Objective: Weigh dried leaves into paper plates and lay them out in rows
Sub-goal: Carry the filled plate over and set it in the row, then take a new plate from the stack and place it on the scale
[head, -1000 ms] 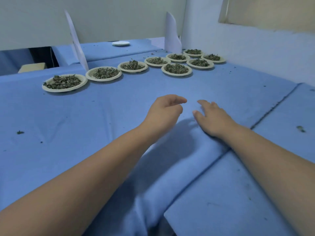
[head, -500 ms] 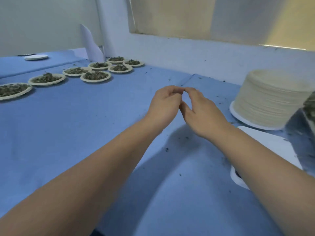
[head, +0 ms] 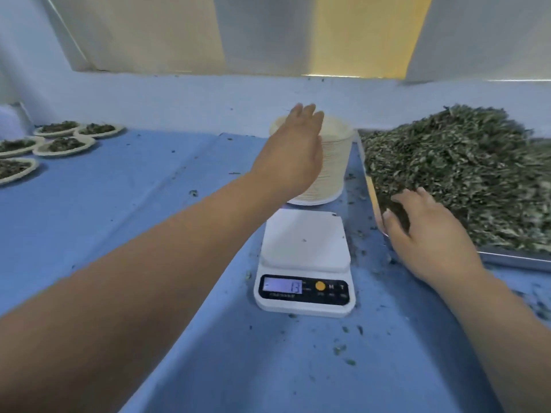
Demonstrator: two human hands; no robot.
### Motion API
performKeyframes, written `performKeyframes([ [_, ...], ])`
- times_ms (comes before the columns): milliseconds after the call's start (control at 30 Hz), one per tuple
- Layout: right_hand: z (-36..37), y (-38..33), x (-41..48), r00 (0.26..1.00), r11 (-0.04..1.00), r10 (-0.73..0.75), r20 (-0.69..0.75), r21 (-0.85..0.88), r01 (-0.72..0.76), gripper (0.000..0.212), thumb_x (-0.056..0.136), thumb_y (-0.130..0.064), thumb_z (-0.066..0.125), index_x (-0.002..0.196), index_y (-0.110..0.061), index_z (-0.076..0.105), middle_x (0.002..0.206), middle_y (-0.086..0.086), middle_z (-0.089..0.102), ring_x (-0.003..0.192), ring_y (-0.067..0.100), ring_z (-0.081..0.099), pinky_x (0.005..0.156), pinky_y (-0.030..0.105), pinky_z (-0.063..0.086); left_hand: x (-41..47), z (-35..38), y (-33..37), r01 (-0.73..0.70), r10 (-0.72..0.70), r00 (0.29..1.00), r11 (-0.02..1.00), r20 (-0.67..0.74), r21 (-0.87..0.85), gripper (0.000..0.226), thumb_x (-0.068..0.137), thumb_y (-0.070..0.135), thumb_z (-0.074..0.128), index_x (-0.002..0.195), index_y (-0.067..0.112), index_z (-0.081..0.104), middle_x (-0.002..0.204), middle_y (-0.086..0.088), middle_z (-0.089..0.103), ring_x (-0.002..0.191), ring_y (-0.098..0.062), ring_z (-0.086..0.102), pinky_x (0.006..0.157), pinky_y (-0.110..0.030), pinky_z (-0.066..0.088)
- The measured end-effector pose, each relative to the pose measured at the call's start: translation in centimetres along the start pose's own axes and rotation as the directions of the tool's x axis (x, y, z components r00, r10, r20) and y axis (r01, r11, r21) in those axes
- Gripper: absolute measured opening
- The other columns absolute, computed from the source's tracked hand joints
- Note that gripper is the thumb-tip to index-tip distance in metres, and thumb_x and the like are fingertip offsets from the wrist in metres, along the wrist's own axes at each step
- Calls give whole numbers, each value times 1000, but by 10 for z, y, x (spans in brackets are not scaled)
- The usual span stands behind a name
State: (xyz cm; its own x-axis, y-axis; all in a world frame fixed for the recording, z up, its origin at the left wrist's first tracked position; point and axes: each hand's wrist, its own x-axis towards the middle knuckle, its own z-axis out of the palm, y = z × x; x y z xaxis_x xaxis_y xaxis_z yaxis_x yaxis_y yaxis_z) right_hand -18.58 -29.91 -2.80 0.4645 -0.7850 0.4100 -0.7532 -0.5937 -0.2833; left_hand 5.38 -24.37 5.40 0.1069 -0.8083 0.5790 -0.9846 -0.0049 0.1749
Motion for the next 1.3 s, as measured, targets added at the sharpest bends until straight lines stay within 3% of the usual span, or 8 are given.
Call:
performKeyframes([
  [100,1,20,0,990,982,143,10,-122,-141,33,102,-44,40,107,-18,60,90,10,62,73,32,55,61,36,40,24,8,-3,-14,-6,996,978,93,208,33,102,3,37,129,2,56,146,-13,48,150,-31,27,109,-40,37],
  [200,5,14,2,991,963,130,0,-237,-126,39,104,-46,32,81,-23,53,60,-3,50,50,15,41,50,29,20,29,14,-4,17,-73,981,957,181,291,27,100,3,39,114,6,62,120,-14,58,134,-35,49,93,-45,45],
  [267,11,8,2,995,955,103,4,-282,-97,45,104,-46,28,70,-25,48,55,-5,49,48,13,42,51,30,19,29,12,-5,18,-85,979,942,187,335,20,96,1,43,104,10,59,95,-9,52,97,-33,59,71,-39,43],
  [333,13,7,2,997,957,78,-5,-281,-76,48,105,-44,29,66,-25,48,54,-4,52,47,15,47,49,27,20,29,9,-5,-28,-53,980,919,193,394,16,93,-1,45,96,13,53,81,-2,42,79,-27,48,63,-37,36],
  [467,14,7,1,997,958,69,-29,-278,-75,50,104,-41,31,63,-23,51,52,-2,53,47,18,50,48,25,22,31,7,-5,-148,50,975,874,216,463,17,90,-3,47,92,13,43,74,0,35,76,-27,46,59,-37,33],
  [633,15,7,4,997,954,65,-41,-291,-74,50,104,-40,30,65,-21,55,55,-1,55,49,19,52,48,25,26,38,-2,-5,-123,14,970,888,241,443,13,91,-1,45,90,12,45,75,-1,37,74,-26,47,63,-36,35],
  [967,19,9,6,996,957,61,-68,-278,-78,48,103,-39,32,65,-21,55,53,-1,54,47,18,50,48,23,26,41,-7,-1,-259,52,938,765,344,590,17,87,-7,50,83,10,51,72,-4,43,56,-19,39,47,-31,28],
  [1300,23,13,5,994,960,29,-102,-275,-56,51,103,-41,31,62,-21,53,51,-1,53,46,18,51,47,23,24,45,-8,9,-372,121,907,680,404,632,28,83,-8,51,66,11,39,65,-4,41,52,-20,38,45,-27,24],
])
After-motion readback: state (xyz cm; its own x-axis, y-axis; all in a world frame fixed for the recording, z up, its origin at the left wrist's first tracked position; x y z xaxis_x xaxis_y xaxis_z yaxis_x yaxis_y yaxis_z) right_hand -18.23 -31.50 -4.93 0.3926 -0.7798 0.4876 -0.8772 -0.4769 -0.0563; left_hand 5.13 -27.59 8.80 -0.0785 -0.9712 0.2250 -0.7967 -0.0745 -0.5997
